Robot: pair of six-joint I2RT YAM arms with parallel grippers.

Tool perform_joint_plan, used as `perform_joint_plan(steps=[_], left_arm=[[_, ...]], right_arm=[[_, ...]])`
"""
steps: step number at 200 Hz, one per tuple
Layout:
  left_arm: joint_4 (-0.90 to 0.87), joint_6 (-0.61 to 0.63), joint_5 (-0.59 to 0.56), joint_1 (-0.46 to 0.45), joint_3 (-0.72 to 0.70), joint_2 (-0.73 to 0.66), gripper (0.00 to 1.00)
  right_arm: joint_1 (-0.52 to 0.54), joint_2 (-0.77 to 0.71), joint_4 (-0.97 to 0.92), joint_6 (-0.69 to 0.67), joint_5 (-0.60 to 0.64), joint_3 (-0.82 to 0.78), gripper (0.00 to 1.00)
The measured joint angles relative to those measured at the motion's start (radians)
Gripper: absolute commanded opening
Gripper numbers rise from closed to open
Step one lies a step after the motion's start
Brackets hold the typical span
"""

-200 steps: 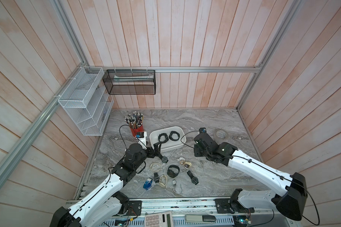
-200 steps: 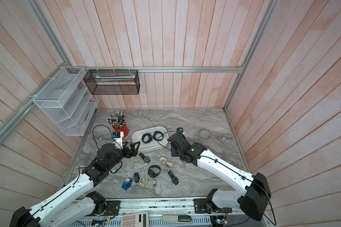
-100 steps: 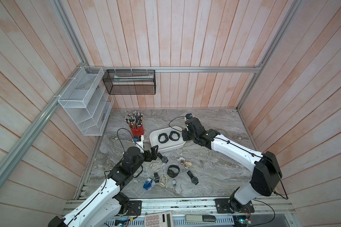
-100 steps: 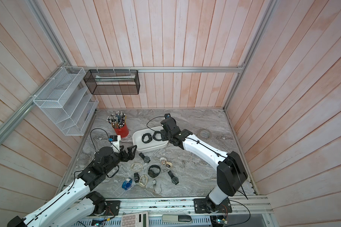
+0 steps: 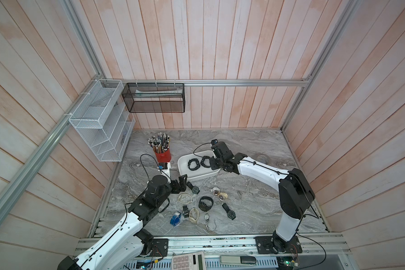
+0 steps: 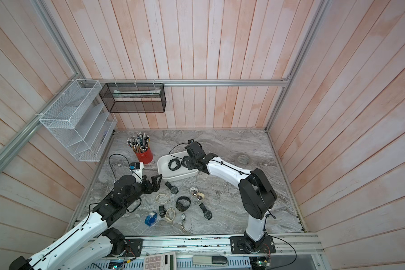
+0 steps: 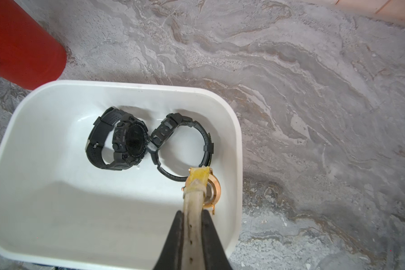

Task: Put the watch into the storage box
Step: Place the watch in the storage box.

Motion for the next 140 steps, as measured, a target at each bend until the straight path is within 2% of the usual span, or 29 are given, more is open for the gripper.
perform_joint_plan(steps=[89,122,140], left_arm=[[-0.005,0.0,-0.005,0.0,-0.001,0.016,1.0],[-0.006,0.0,-0.005,0.0,-0.001,0.025,1.0],[-0.006,0.0,-0.005,0.0,-0.001,0.026,0.99]], right_arm=[[0.0,0.067,0.0,-0.002,-0.03,0.004,0.13],[0.0,0.086,-0.002,0.003,-0.037,0.004,0.22],[0.0,0.086,-0.002,0.009,-0.039,0.004,0.33]])
